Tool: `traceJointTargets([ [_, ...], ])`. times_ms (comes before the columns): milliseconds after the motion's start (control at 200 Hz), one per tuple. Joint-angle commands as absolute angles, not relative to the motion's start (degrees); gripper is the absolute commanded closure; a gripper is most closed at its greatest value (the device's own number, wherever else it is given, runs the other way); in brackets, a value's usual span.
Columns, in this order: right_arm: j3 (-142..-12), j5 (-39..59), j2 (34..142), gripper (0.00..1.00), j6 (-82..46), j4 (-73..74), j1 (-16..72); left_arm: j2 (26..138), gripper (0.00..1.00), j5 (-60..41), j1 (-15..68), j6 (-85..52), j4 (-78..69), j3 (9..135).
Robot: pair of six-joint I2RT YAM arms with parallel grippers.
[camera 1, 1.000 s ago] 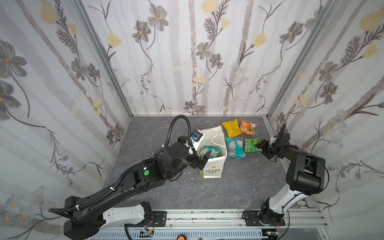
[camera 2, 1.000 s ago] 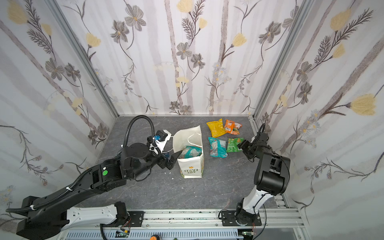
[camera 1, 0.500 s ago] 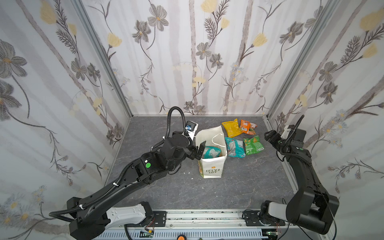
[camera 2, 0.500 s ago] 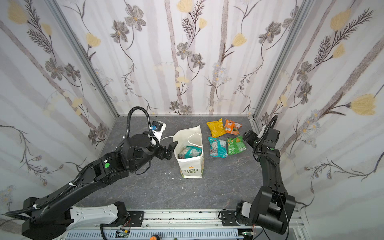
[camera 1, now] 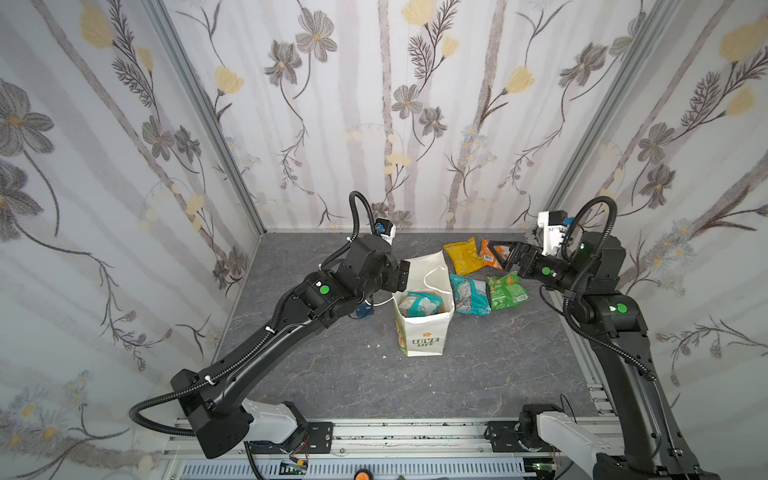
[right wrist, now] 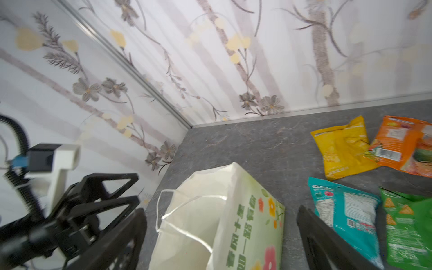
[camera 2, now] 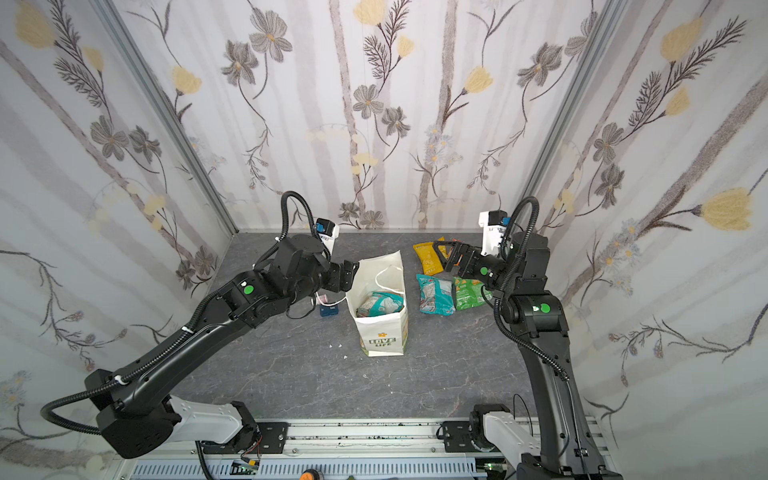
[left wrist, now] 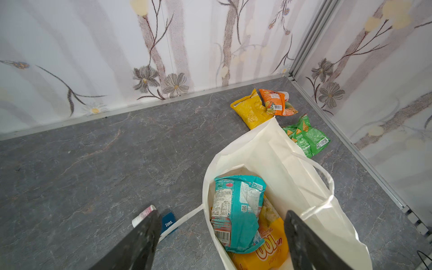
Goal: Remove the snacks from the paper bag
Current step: 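Move the left gripper over the paper bag while the right gripper returns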
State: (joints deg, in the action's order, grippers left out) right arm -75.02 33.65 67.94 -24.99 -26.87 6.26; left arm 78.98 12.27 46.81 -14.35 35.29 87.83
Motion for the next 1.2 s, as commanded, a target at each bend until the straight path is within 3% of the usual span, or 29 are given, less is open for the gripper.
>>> traceJointTargets([
  [0, -77.64, 34.94, 68.03, 0.01, -22.14, -31.95, 11.25, 81.62, 0.18, 8.06, 46.02, -16.82, 37.39, 90.11],
  [260, -81.95, 29.02, 67.90, 0.01, -18.41, -40.22, 23.54, 89.70, 0.32, 2.64, 45.44, -18.18, 42.08, 96.17],
  [445, -81.87, 26.13, 67.30, 0.01, -18.04, -44.04, 28.38, 94.30, 0.33, 1.41, 45.42, -19.50, 42.78, 98.49],
  [819, -79.69, 26.98, 63.99, 0.01, -18.63, -43.08, 29.96, 99.39, 0.38, -3.90, 47.60, -19.01, 42.53, 98.67],
  [1194, -78.48, 26.90, 63.28, 0.01, -18.55, -42.65, 29.97, 103.96, 0.35, -1.27, 49.10, -16.83, 45.49, 98.18],
])
